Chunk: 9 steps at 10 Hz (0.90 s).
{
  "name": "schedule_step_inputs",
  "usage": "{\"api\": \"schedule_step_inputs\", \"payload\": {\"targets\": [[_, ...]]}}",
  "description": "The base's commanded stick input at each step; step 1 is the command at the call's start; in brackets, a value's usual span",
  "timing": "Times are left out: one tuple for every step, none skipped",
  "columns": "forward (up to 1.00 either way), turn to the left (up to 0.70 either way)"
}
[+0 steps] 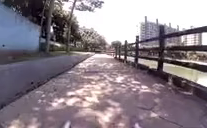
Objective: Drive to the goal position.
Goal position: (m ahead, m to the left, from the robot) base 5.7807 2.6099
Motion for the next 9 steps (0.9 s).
{"api": "schedule_step_inputs", "payload": {"targets": [[0.70,0.00],[0.70,0.00],[0.70,0.00],[0.70,0.00],[0.70,0.00],[0.70,0.00],[0.70,0.00],[0.70,0.00],[0.70,0.00]]}}
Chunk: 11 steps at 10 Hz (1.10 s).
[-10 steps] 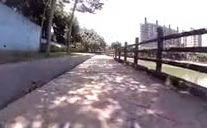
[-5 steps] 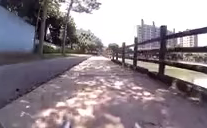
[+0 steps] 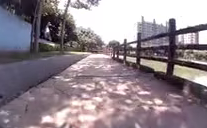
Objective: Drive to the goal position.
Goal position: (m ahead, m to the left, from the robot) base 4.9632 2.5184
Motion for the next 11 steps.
{"api": "schedule_step_inputs", "payload": {"targets": [[0.70,0.00],[0.70,0.00],[0.70,0.00],[0.70,0.00],[0.70,0.00],[0.70,0.00],[0.70,0.00],[0.70,0.00],[0.70,0.00],[0.70,0.00],[0.70,0.00]]}}
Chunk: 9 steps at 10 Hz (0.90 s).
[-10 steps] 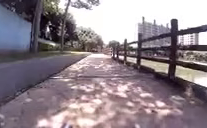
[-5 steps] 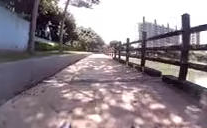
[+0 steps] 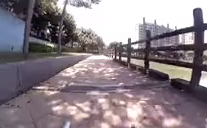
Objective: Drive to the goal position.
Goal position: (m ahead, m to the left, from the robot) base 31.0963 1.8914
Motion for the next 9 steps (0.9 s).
{"api": "schedule_step_inputs", "payload": {"targets": [[0.70,0.00],[0.70,0.00],[0.70,0.00],[0.70,0.00],[0.70,0.00],[0.70,0.00],[0.70,0.00],[0.70,0.00],[0.70,0.00]]}}
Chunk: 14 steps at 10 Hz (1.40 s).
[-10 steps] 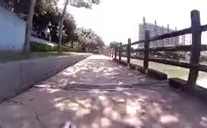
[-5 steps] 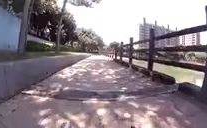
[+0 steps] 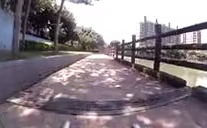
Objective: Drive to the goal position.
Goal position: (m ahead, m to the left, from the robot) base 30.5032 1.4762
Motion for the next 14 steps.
{"api": "schedule_step_inputs", "payload": {"targets": [[0.70,0.00],[0.68,0.00],[0.70,0.00],[0.70,0.00],[0.70,0.00],[0.70,0.00],[0.70,0.00],[0.70,0.00],[0.70,0.00],[0.70,0.00],[0.70,0.00],[0.70,0.00],[0.70,0.00],[0.70,0.00]]}}
